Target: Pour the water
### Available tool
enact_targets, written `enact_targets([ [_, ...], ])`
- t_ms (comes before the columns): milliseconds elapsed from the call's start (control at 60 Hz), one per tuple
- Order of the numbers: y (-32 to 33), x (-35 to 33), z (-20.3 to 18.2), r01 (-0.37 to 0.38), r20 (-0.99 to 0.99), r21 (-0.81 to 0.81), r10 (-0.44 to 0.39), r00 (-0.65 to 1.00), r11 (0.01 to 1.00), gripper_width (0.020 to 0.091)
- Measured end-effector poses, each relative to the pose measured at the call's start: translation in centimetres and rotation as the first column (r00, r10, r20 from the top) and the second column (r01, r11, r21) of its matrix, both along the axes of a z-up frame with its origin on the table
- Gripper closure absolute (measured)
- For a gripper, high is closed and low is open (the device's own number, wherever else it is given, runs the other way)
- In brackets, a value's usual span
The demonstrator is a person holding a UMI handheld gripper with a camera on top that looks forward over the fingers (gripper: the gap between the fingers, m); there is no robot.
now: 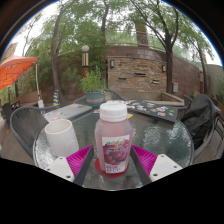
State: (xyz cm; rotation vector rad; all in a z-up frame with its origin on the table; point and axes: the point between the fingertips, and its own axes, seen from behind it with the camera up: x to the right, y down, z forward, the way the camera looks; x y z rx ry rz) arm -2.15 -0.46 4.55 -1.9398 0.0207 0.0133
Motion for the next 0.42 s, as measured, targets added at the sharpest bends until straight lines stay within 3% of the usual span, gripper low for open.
enact_targets([
  [233, -6.9, 0.1, 3.6, 0.091, -0.010, 0.087, -0.090, 0.996, 0.992, 0.0273],
  [417, -10.6, -0.3, 3.8, 0.168, -0.135, 0.101, -0.154, 0.979, 0.981, 0.0267],
])
